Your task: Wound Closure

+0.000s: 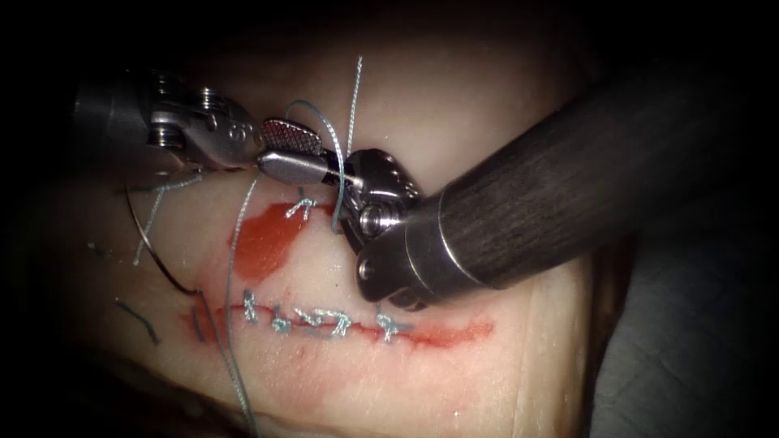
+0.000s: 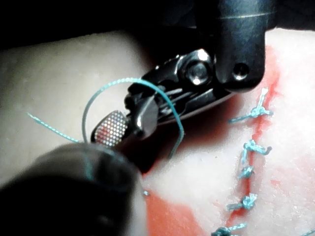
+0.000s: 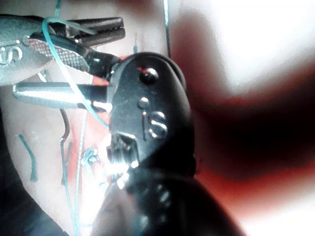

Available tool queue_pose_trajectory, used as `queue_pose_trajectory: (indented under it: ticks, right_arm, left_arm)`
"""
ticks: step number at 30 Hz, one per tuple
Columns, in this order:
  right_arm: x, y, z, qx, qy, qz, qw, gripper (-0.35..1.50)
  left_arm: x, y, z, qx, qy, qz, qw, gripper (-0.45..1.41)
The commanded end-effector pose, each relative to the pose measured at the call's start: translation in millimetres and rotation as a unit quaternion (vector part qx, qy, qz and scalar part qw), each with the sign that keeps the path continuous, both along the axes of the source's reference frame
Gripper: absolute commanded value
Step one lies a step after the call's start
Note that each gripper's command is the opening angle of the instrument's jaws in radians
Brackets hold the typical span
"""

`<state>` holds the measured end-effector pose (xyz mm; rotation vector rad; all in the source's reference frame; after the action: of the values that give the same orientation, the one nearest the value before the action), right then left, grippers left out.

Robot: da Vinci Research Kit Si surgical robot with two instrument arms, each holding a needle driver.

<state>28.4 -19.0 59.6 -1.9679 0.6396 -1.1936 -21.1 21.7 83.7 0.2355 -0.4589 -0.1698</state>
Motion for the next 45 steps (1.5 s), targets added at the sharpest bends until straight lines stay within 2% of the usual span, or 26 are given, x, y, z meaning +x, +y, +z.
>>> queue_pose_trajectory:
  ticks: [1, 6, 11, 15, 21, 26, 29, 34, 45]
  right_arm:
    - [0.9, 0.0, 0.4, 0.001, -0.004, 0.001, 1.000, 0.25]
    - [0.8, 1.0, 0.1, 0.018, -0.021, 0.030, 0.999, 0.22]
    - [0.9, 1.4, 0.5, 0.043, -0.071, 0.059, 0.995, 0.20]
    - [1.0, 1.6, 0.8, 0.051, -0.085, 0.070, 0.993, 0.20]
    - [1.1, 1.8, 1.0, 0.054, -0.133, 0.071, 0.987, 0.25]
    - [1.2, 1.5, 1.4, 0.047, -0.186, 0.073, 0.979, 0.37]
    - [1.2, 1.1, 1.8, 0.037, -0.205, 0.070, 0.976, 0.37]
    - [1.3, 0.1, 2.5, 0.002, -0.182, 0.030, 0.983, 0.35]
    - [1.9, -1.7, 3.2, -0.036, -0.137, -0.028, 0.989, 0.30]
  left_arm:
    - [-0.5, 0.1, 0.2, 0.003, 0.005, 0.007, 1.000, -0.45]
    - [-0.9, -1.8, -1.1, 0.021, 0.027, 0.038, 0.999, -0.45]
    - [-1.4, -3.3, -2.3, 0.025, 0.068, 0.058, 0.996, -0.45]
    - [-1.7, -4.6, -3.3, 0.028, 0.089, 0.079, 0.993, -0.45]
    - [-2.3, -5.8, -5.5, 0.004, 0.107, 0.119, 0.987, -0.45]
    - [-3.2, -5.8, -8.1, -0.020, 0.112, 0.130, 0.985, -0.45]
    - [-3.5, -4.9, -9.5, -0.056, 0.108, 0.124, 0.985, -0.45]
    - [-2.5, -1.8, -10.6, -0.137, 0.108, 0.106, 0.979, -0.45]
    - [-0.2, 2.1, -8.1, -0.197, 0.099, 0.108, 0.969, -0.45]
